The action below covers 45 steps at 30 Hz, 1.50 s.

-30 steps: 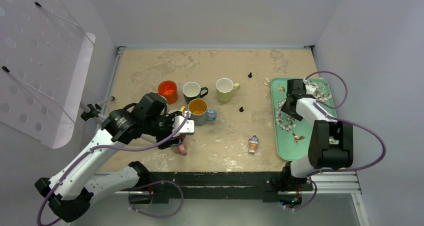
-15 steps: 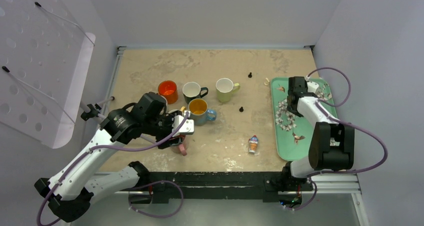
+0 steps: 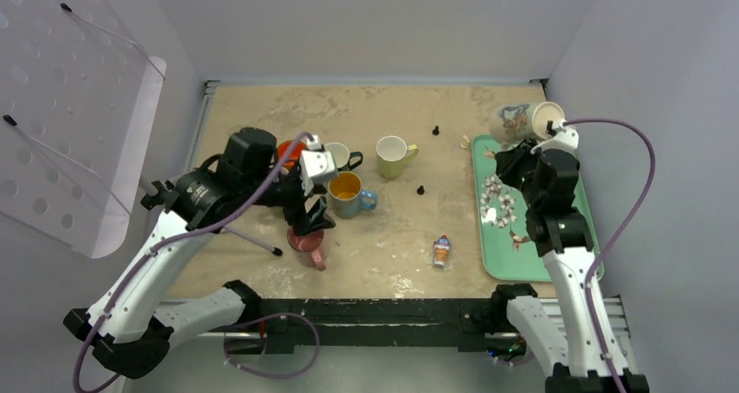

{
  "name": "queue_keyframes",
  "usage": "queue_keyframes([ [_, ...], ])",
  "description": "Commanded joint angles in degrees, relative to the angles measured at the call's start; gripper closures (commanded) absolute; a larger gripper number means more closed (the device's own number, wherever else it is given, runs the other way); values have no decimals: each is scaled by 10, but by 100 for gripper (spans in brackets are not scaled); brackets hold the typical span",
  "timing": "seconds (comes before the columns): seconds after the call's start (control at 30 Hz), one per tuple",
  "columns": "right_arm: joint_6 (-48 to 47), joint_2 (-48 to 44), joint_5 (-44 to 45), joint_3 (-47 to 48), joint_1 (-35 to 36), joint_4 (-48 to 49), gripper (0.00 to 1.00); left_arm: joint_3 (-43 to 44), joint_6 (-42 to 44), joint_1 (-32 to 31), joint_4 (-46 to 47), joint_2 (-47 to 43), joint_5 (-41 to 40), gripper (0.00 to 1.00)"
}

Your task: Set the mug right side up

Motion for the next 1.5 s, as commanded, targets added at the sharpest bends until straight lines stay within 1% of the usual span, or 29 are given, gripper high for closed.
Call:
queue_keyframes([
  [0.0, 6, -70, -164, 27, 37, 140, 100, 86, -218, 39, 151, 21, 146, 19],
  [0.1, 36, -103, -253, 34, 65, 206, 100, 92, -337, 41, 259, 44, 205, 16],
  [0.2, 80, -116, -316, 31, 84, 272, 100, 98, -442, 40, 344, 84, 249, 15],
  [0.27, 99, -113, -350, 28, 97, 299, 100, 100, -482, 39, 392, 108, 256, 14],
  [0.33, 124, -115, -372, 12, 115, 341, 100, 105, -503, 37, 427, 128, 255, 14],
  [0.4, 146, -119, -373, -4, 137, 381, 100, 112, -528, 34, 461, 147, 256, 13],
  [0.5, 150, -110, -355, -6, 175, 402, 100, 122, -581, 28, 524, 176, 267, 11],
  [0.57, 151, -97, -344, -7, 205, 421, 100, 137, -609, 24, 547, 196, 273, 10],
  [0.67, 133, -64, -316, 5, 255, 420, 100, 172, -602, 23, 531, 214, 274, 10],
  [0.77, 116, -33, -300, 17, 305, 423, 100, 185, -578, 23, 507, 214, 271, 14],
  [0.87, 86, -5, -274, 45, 340, 395, 100, 188, -563, 25, 490, 209, 268, 25],
  [0.93, 74, 1, -258, 51, 350, 391, 100, 190, -552, 29, 484, 203, 269, 37],
  [1.0, 75, 2, -271, 47, 352, 406, 100, 197, -541, 33, 471, 201, 263, 56],
  [1.03, 79, 4, -278, 45, 353, 413, 100, 200, -541, 34, 467, 203, 262, 67],
  [1.1, 81, 12, -288, 45, 354, 414, 100, 202, -564, 33, 477, 210, 276, 87],
  [1.13, 79, 20, -290, 49, 355, 408, 100, 198, -580, 33, 491, 214, 286, 100],
  [1.2, 74, 31, -279, 58, 355, 386, 100, 188, -595, 33, 500, 214, 285, 100],
  [1.23, 69, 34, -272, 64, 355, 366, 94, 187, -584, 33, 483, 212, 276, 100],
  [1.27, 62, 36, -245, 76, 353, 333, 71, 192, -560, 34, 450, 208, 255, 100],
  [1.3, 53, 38, -186, 92, 353, 282, 47, 200, -524, 34, 403, 205, 223, 100],
  [1.33, 49, 40, -136, 106, 351, 231, 30, 210, -477, 34, 354, 202, 188, 100],
  [1.37, 44, 41, -93, 113, 345, 189, 20, 215, -428, 34, 322, 199, 150, 100],
  [1.4, 43, 40, -66, 117, 337, 154, 15, 218, -384, 34, 293, 193, 106, 100],
  [1.47, 44, 37, -43, 115, 306, 100, 11, 218, -316, 34, 258, 185, 16, 100],
])
